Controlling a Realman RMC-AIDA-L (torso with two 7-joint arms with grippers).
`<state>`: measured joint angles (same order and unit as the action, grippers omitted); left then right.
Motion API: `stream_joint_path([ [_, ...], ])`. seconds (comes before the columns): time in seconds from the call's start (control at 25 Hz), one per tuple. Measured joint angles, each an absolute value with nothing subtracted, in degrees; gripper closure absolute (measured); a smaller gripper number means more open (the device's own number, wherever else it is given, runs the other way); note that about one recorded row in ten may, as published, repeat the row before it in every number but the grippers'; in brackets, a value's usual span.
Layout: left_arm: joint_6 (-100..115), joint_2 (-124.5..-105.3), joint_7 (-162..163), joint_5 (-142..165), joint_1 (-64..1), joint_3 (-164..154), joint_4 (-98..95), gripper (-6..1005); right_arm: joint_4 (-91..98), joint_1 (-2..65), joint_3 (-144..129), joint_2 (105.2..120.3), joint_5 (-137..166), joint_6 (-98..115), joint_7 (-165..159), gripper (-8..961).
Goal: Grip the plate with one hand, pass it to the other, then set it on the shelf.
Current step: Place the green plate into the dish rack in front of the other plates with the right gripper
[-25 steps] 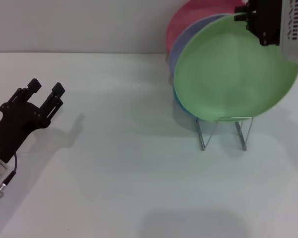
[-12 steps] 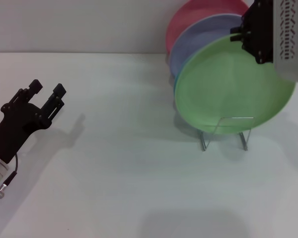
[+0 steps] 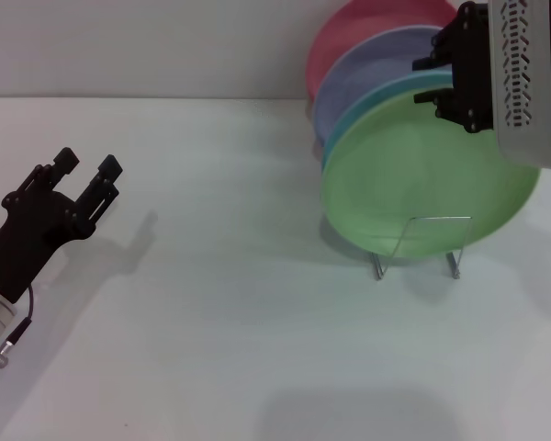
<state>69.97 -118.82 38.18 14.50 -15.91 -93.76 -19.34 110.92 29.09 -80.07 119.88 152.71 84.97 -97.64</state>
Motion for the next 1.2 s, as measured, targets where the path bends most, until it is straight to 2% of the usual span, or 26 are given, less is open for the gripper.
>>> stream_joint_path([
  [0.16, 69.96, -118.83, 38.32, 14.5, -15.94, -93.69, -19.34, 346, 110.85, 29.16, -79.87, 119.88, 152.67, 84.63, -97.64, 702],
  [0.4, 69.64, -118.82, 38.33, 14.5, -16.31, -93.47, -19.3, 346, 111.21, 29.31, -78.51, 119.88, 151.04, 84.38, -97.64, 559],
  [1.2, 69.43, -118.75, 39.3, 14.5, -17.06, -93.16, -18.71, 346, 112.78, 28.82, -74.62, 119.89, 147.82, 91.32, -94.19, 564],
])
